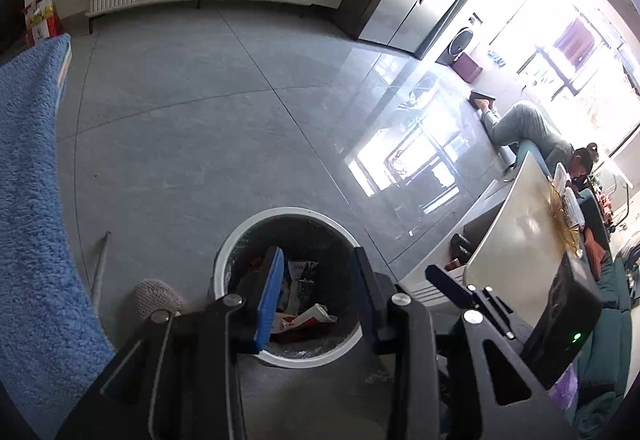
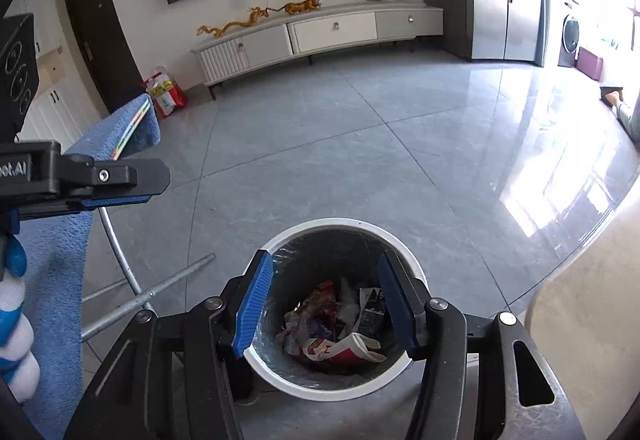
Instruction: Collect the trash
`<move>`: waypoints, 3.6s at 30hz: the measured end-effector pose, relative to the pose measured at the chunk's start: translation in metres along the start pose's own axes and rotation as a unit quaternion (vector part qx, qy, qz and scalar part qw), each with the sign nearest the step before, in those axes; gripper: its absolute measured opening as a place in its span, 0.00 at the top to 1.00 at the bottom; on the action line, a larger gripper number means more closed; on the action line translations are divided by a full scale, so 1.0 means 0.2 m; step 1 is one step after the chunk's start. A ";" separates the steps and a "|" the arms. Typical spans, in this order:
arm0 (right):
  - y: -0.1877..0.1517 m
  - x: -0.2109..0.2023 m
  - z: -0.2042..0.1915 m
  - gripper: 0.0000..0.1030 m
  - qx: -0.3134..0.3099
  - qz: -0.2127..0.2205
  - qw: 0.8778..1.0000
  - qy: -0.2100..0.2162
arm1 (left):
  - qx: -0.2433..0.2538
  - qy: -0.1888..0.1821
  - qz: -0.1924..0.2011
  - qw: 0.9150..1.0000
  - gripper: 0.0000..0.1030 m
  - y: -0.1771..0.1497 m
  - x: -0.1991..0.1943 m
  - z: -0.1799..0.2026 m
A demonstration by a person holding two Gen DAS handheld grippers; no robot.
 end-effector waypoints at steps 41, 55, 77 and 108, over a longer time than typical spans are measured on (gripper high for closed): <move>0.37 -0.65 -1.27 0.01 -0.158 0.153 0.972 0.080 | -0.072 0.286 0.368 0.882 0.22 -0.39 -1.74 -1.00; 0.37 -0.74 -1.36 0.01 -0.162 0.176 0.969 0.064 | -0.105 0.333 0.397 0.849 0.20 -0.51 -1.95 -1.19; 0.34 -0.88 -1.31 0.00 -0.156 0.198 0.967 0.032 | -0.099 0.340 0.421 0.835 0.19 -0.59 -2.02 -1.12; 0.32 -0.85 -1.17 0.00 -0.137 0.189 0.972 0.001 | -0.083 0.327 0.404 0.850 0.19 -0.62 -1.96 -1.10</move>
Point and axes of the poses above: each gripper's, at about its wrist camera, not at the fingertips, and x roughly the way its jaws point, z to its right, y to its top, the point moved 6 cm from there along x, roughly the way its jaws point, and after that the axes turned 15 degrees about -x, right-handed, at the moved point
